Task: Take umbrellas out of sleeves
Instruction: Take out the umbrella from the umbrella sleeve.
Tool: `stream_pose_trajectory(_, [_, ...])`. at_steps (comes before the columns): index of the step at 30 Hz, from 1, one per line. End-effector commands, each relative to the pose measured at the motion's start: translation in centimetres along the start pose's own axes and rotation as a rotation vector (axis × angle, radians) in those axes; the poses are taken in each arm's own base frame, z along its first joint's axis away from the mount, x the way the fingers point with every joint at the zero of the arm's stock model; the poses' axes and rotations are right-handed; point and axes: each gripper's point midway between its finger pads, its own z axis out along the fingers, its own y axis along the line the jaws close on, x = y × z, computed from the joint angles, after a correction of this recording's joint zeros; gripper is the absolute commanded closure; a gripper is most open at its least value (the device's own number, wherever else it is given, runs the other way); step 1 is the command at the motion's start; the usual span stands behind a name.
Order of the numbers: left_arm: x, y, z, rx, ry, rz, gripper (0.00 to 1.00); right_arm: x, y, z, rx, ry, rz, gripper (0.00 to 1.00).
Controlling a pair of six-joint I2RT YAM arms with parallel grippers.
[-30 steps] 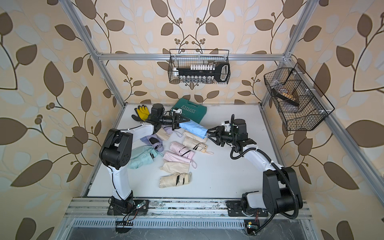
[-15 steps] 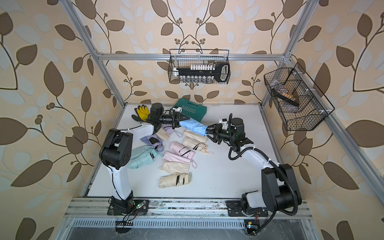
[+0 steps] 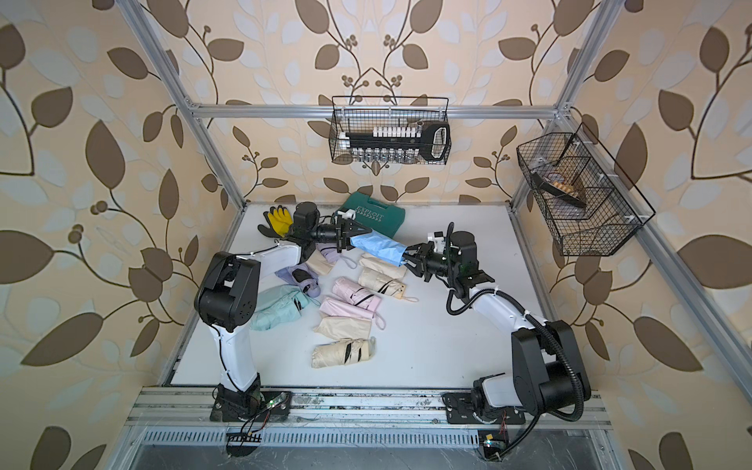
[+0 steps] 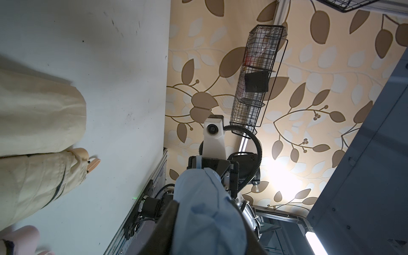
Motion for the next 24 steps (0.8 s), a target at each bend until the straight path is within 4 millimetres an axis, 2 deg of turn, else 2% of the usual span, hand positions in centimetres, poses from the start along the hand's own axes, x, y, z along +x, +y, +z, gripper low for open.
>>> stream_pose_trajectory(1, [1.5,-3.0,0.1,0.038,0.044,0.109,0.40,0.4,1.2,-0.1,-0.009,0.021,-0.070,0.77])
stream_pose_trajectory(8, [0.7,-2.8,-1.6,0.038,0.005,0.095,0.37,-0.3,1.5,-1.7,-0.027,0.028,-0.091,0.78])
stream_pose_trajectory(11, [0.8,-2.7,-1.7,0.039,0.007,0.096,0.37,-0.5,1.6,-2.2,-0.026,0.037,-0.099,0.78])
stream_pose_trajectory(13, [0.8,-2.7,-1.7,0.039,0.010,0.096,0.41,-0.4,1.7,-2.4,-0.019,0.049,-0.110,0.78])
stream_pose_trajectory(16, [0.7,-2.7,-1.7,0.040,0.010,0.096,0.58,-0.4,1.8,-2.5,-0.014,0.055,-0.118,0.78])
stream_pose_trajectory(17, [0.7,-2.7,-1.7,0.040,0.010,0.097,0.61,-0.4,1.8,-2.6,-0.013,0.054,-0.119,0.78])
stream_pose_trajectory(24, [0.8,-2.8,-1.3,0.050,0.015,0.098,0.63,-0.4,1.7,-2.0,-0.033,0.054,-0.094,0.75])
